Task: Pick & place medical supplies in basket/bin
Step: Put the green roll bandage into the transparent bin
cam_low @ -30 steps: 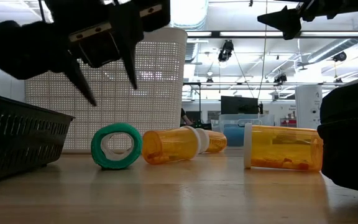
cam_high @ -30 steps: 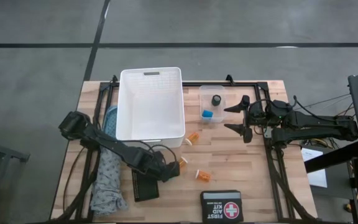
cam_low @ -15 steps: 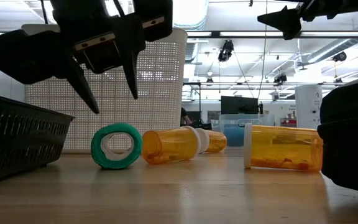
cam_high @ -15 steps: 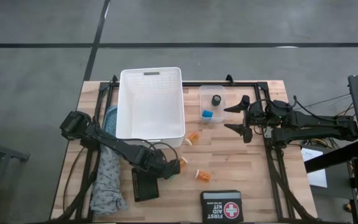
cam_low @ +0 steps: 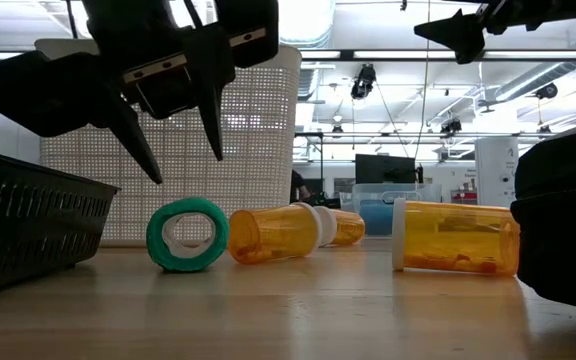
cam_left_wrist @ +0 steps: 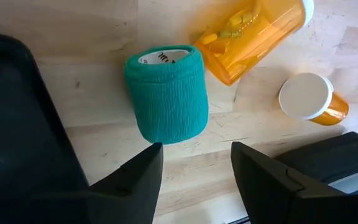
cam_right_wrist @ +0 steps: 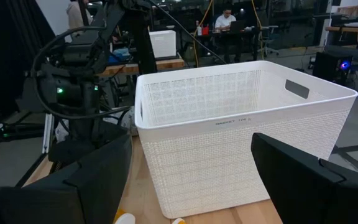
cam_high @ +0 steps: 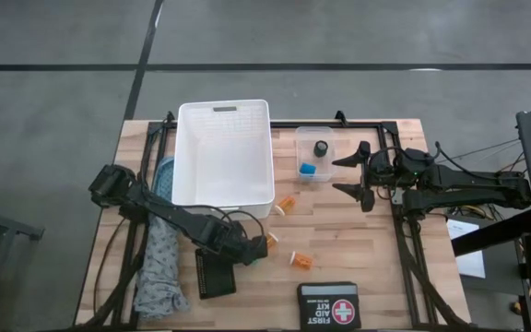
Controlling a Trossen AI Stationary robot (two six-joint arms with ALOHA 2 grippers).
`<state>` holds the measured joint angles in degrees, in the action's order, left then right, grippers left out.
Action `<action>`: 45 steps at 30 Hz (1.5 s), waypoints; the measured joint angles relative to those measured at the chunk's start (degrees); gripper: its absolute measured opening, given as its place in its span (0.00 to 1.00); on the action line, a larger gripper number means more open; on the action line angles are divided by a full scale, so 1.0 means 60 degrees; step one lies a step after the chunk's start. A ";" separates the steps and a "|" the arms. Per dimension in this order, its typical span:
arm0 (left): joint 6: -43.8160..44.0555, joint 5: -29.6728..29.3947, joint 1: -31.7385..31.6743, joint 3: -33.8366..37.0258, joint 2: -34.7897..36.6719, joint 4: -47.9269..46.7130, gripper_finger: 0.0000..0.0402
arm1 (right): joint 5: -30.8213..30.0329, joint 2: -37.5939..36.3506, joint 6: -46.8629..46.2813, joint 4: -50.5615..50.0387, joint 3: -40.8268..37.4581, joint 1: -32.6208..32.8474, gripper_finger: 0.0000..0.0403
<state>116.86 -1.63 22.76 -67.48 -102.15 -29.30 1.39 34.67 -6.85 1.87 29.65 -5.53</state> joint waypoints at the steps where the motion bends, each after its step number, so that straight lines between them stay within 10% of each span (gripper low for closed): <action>1: -0.0058 0.0005 0.0000 -0.0002 0.0000 0.0021 0.49 | 0.0000 0.0000 0.0002 0.0000 0.0000 0.0000 0.81; 17: 0.0347 0.0214 -0.0009 -0.0005 0.0007 -0.0023 0.77 | 0.0004 0.0001 0.0000 0.0000 0.0000 -0.0001 0.81; 45: 0.0240 0.0100 -0.0102 0.0047 -0.1128 0.0362 0.71 | 0.0000 0.0006 0.0002 0.0000 -0.0011 -0.0001 0.81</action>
<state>118.30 -1.03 22.15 -67.20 -108.92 -27.13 1.39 34.71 -6.84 1.87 29.58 -5.54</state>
